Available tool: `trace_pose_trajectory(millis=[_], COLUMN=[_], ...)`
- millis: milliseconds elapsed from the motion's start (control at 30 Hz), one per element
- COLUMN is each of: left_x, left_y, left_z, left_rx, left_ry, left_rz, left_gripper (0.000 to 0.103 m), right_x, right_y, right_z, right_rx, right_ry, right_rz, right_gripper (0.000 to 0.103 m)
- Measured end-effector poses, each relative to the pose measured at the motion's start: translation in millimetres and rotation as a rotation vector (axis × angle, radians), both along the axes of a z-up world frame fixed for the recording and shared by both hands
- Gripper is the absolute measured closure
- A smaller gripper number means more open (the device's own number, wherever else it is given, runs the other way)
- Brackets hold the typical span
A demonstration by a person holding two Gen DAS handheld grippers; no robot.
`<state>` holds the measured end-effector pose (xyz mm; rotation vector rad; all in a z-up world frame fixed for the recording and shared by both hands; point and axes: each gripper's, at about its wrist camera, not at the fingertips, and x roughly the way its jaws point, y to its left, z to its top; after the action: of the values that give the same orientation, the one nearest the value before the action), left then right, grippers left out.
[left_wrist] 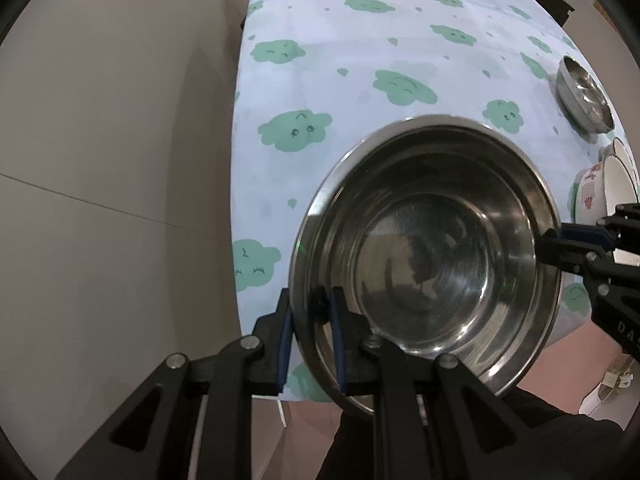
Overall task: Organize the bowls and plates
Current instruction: 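Lower the large steel bowl further into the other steel bowl with both grippers, then open both grippers to release the large steel bowl rim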
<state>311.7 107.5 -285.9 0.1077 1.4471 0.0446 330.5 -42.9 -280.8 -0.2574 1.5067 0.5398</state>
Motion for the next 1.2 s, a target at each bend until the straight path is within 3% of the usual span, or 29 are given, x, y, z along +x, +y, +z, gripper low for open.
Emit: trace_pose_trajectory(millis=[600,767,933,1200], left_x=[0,1,3,0], left_y=[0,-1,0,2], left_z=[-4,1,18,33], left_rx=[0.008,0.006,0.009,-0.010], left_ry=[0.013,-0.010,-0.066,-0.106], left_rz=[0.001,0.001,-0.001,-0.018], left_gripper=[0.088,0.077,0.056,0.050], right_x=[1,-1,1,-3], right_y=[1,0,1,3], right_z=[-9,-5,9,29], right_rx=[-0.007,-0.002,0.015,0.030], right_ry=[0.041,0.023,-0.015,-0.062], right_rz=[0.006,0.001,-0.007,-0.017], right_gripper=[0.086,0.085,0.085,0.085])
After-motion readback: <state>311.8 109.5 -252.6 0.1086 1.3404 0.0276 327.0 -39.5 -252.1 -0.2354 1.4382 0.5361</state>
